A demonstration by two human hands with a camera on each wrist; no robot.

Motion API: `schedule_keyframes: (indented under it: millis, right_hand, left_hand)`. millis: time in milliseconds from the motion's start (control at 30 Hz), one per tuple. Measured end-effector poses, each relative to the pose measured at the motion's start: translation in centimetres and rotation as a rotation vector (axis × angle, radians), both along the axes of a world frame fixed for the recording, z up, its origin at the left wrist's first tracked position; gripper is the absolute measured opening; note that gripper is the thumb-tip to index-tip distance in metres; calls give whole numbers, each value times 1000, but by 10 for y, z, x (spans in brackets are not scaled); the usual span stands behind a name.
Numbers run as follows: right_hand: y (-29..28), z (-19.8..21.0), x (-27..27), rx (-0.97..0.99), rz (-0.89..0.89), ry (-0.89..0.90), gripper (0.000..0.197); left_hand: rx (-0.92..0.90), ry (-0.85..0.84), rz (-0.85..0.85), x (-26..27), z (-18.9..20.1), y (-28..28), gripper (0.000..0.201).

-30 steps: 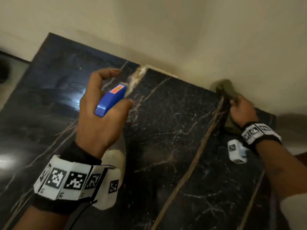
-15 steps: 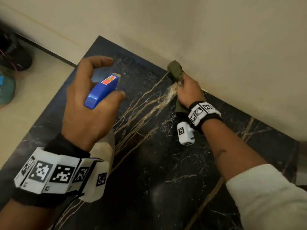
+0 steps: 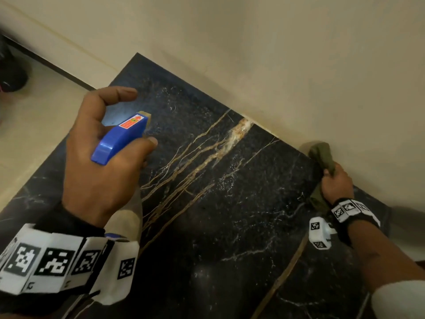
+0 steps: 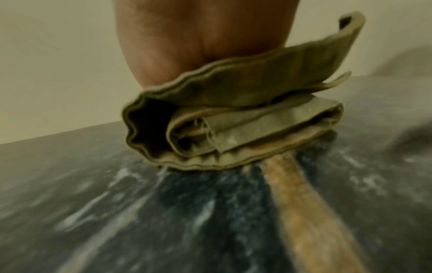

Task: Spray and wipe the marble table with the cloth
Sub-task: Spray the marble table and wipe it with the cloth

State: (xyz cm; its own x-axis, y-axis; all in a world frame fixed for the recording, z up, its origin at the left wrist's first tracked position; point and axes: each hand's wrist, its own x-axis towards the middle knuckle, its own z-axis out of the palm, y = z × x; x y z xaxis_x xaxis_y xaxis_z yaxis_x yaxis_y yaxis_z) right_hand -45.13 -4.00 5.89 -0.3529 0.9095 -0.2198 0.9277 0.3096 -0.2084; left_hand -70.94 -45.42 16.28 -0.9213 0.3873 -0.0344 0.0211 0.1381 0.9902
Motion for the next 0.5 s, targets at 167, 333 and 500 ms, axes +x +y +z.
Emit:
schedule_keyframes:
  millis: [167, 333, 500]
  right_hand:
    - [4, 7, -15, -15, -58, -137, 33]
    - [-49, 9, -93, -46, 172, -49, 33]
    - [-130, 7, -229, -164, 414, 127, 34]
  left_hand:
    - [86, 6, 74, -8, 1, -14, 51]
    - [110, 8, 101, -10, 0, -18, 50]
    - [176, 20, 121, -8, 1, -22, 47]
